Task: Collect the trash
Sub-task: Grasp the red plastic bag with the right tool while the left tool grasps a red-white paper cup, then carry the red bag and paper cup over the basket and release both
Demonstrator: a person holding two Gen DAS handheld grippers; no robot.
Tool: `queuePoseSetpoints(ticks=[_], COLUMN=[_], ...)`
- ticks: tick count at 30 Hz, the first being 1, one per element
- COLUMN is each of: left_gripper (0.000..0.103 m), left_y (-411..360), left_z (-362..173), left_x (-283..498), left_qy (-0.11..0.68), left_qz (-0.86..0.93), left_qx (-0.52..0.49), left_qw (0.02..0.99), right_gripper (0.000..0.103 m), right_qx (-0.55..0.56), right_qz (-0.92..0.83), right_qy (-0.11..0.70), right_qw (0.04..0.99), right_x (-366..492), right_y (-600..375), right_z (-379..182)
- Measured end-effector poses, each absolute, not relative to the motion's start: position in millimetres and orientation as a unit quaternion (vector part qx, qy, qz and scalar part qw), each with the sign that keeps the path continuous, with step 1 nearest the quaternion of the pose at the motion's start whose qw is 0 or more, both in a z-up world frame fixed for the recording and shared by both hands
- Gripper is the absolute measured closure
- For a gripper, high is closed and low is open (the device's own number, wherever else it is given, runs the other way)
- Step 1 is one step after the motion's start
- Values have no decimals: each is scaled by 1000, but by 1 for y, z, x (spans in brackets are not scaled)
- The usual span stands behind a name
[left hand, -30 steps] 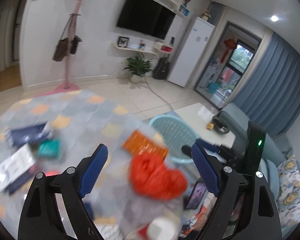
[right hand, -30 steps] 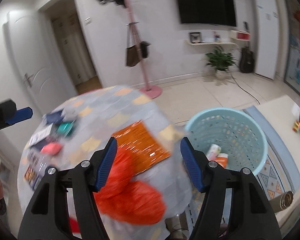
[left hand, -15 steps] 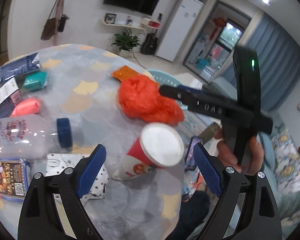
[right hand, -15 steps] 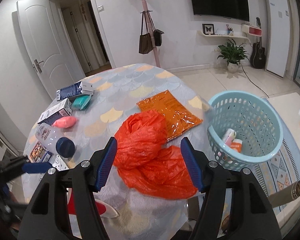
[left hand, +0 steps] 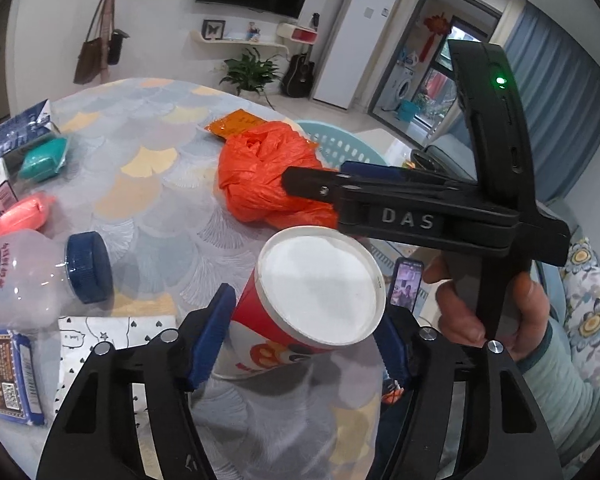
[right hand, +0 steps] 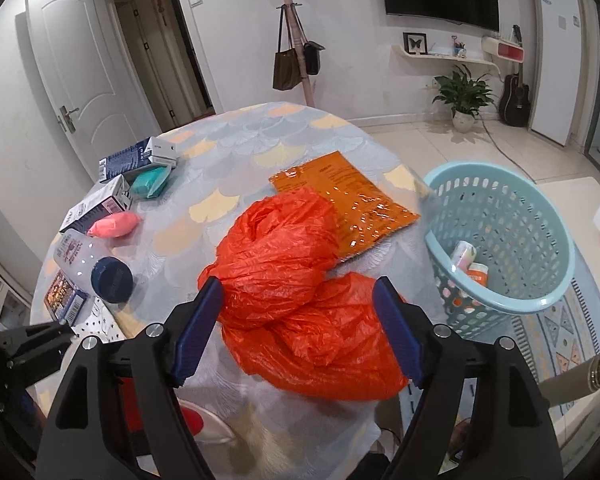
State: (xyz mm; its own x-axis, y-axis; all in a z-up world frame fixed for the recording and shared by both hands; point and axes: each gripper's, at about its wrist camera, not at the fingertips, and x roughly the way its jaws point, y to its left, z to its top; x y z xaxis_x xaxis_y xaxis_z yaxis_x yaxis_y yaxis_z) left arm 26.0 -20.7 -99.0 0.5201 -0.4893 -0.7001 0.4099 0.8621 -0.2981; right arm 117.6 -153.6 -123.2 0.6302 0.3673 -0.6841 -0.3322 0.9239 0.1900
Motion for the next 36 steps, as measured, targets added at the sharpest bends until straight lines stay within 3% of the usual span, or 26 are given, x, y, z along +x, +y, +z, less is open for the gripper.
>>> queuePoseSetpoints(ticks=[11,13,14,16,19,36], left_gripper=[45,45,45,45,45,45], left_y=[5,11,14,19,26,-25], left_z=[-80,-75,-73,-68,-59,16], left_x=[19,17,17,16,18,105], left_qy=[401,394,392,387,379,336], left_qz=[-256,-250,-248,-243,-237,-249], left_qx=[-91,-92,-92,-95,-97,-48], left_qw=[875,879,881,885,889,907], right_gripper=[30,47,49,62,69,71], right_qx=[21,26,29,28,28,67], right_qz=[192,195,199,200,204,101], right_qy=[404,411,413,410,402,285], right_qw=[894,890,888,889,892,951], right_x=[127,129,129,128,124,133], right_y=[-132,-129,-129,-128,-128,-226], right_z=[-126,-128,-129,-128,-120,-32])
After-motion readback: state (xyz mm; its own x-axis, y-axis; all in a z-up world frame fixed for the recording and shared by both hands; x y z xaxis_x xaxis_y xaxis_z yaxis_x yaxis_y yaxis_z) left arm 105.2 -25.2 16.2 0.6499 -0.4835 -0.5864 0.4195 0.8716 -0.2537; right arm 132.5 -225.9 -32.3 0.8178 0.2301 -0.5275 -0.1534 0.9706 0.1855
